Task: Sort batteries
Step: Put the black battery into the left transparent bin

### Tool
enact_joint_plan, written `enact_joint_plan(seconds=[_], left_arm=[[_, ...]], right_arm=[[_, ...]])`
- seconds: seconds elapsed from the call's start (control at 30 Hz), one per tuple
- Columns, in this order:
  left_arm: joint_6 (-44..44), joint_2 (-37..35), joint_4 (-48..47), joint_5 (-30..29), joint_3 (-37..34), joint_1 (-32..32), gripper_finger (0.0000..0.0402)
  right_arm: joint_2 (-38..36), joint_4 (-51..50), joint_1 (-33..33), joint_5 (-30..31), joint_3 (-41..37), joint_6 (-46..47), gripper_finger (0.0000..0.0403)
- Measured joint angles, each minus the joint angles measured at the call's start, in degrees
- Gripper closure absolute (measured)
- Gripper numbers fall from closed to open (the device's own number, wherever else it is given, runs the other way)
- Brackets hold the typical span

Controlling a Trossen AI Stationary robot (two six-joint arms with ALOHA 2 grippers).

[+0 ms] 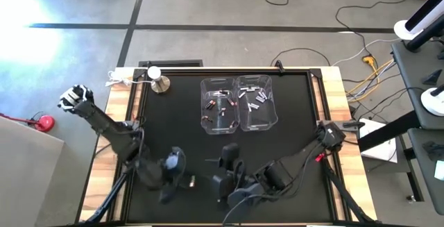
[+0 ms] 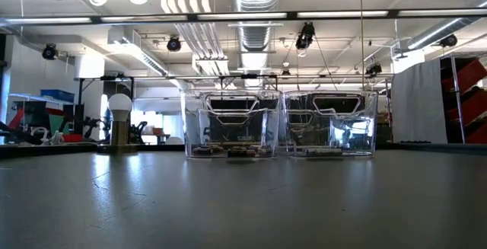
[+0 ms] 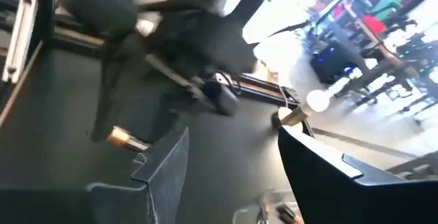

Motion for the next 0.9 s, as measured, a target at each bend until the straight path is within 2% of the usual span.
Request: enact_joint_plan(seconds=[0.17,0.3,0.47,0.63,0.9], left_arm=[[4.60,-1.25,31.33,11.61,-8.38,6.80,0.0195],[2.92,-1.39,47.59,14.25,-14.78,9.96,0.0195],[-0.23,-1.24,58.87,14.34,-20.60,11.55,0.0195],[-0.61,0.30,70.17,14.38,-22.03,11.71,0.0195],[0.75,2.92,71.01,14.28,-18.99,12.56,0.0195]], right_arm=[[1.93,-0.03,1.28,0.05,0.00,-1.14,0.0173],[2.43,-0.06,1.15,-1.25,-0.09,-1.04,0.0174],[2.40,-0.02,1.32,-1.11,-0.09,0.41,0.0183],[2.36,0.11,-0.28,-1.61,-0.10,4.11,0.0188],[2.30,3.57,-4.91,-2.36,-0.15,3.05,0.0199]])
